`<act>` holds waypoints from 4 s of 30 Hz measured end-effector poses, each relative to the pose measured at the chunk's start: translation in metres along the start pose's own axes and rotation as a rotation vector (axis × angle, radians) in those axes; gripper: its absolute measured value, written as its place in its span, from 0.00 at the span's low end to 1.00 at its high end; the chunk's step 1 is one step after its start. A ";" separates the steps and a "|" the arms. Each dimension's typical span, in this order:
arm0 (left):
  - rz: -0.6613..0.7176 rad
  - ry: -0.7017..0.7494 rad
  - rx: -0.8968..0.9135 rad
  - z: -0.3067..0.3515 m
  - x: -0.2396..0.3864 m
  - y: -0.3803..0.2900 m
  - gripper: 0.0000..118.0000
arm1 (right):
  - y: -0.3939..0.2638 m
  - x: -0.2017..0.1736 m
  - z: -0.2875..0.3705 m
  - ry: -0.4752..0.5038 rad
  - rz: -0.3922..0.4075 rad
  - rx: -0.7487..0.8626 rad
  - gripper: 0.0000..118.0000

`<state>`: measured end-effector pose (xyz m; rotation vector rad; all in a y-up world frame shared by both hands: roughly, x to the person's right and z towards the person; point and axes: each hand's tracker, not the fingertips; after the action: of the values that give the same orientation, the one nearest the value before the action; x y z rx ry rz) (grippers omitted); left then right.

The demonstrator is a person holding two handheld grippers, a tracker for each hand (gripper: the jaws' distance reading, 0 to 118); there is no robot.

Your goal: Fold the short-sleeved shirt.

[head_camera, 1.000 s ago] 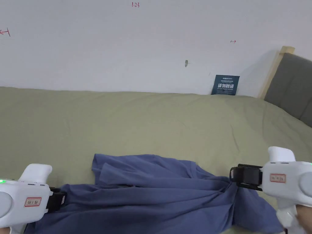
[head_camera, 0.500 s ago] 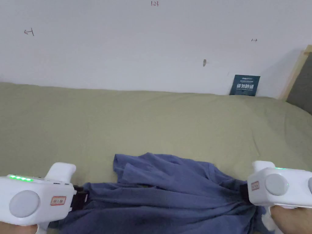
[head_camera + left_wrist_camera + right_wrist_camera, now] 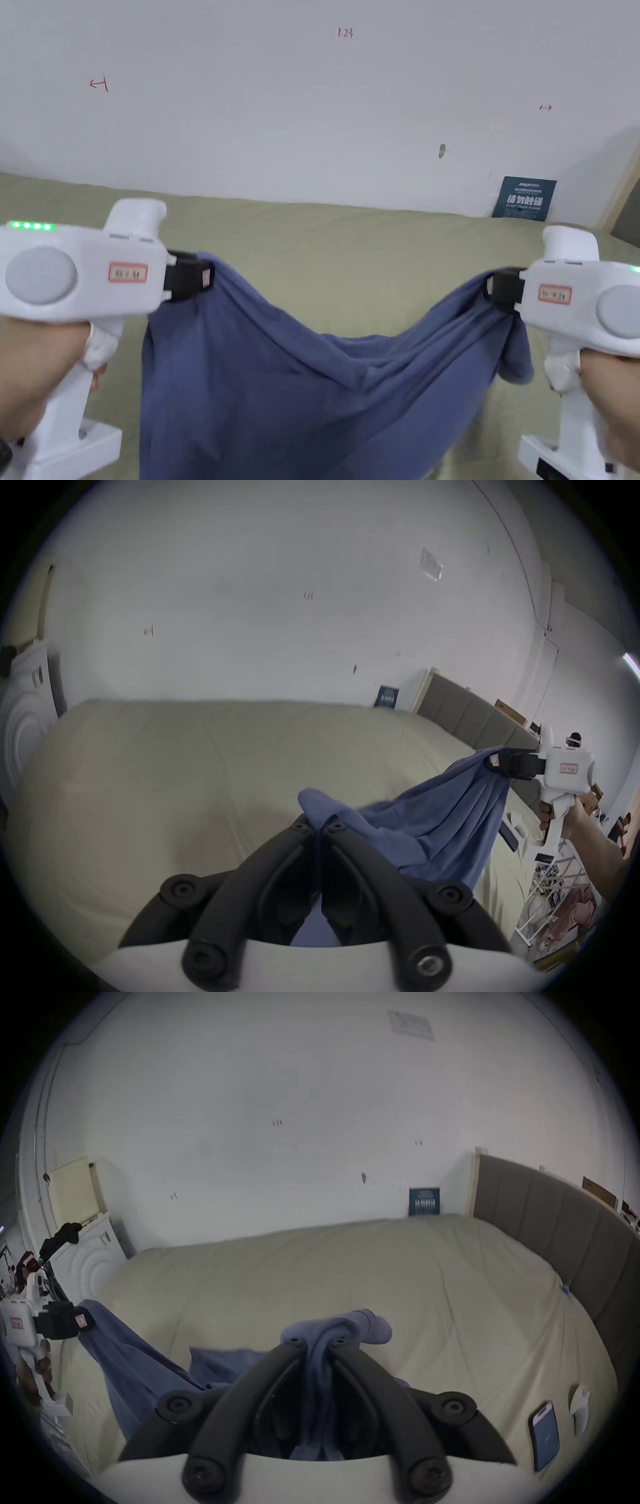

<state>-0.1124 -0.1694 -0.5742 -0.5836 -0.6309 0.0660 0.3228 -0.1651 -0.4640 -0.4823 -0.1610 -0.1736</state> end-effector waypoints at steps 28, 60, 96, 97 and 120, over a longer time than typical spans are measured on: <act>0.022 0.230 0.237 0.053 -0.082 0.150 0.02 | 0.178 -0.045 -0.047 0.018 0.065 0.219 0.07; 0.104 0.093 0.023 0.074 -0.065 -0.083 0.02 | -0.039 0.012 -0.011 0.108 -0.047 0.007 0.07; 0.071 0.299 0.152 0.189 0.072 -0.189 0.97 | -0.152 -0.035 0.182 0.003 -0.019 0.087 0.86; 0.029 0.321 0.163 0.190 0.087 -0.192 0.97 | -0.162 -0.046 0.192 -0.015 -0.005 0.106 0.83; 0.076 0.433 0.005 0.175 0.089 -0.271 1.00 | -0.267 -0.096 0.253 0.023 0.055 0.012 0.01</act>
<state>-0.1721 -0.2895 -0.2672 -0.5940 -0.1879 0.0108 0.1463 -0.2661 -0.1425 -0.4720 -0.1259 -0.1242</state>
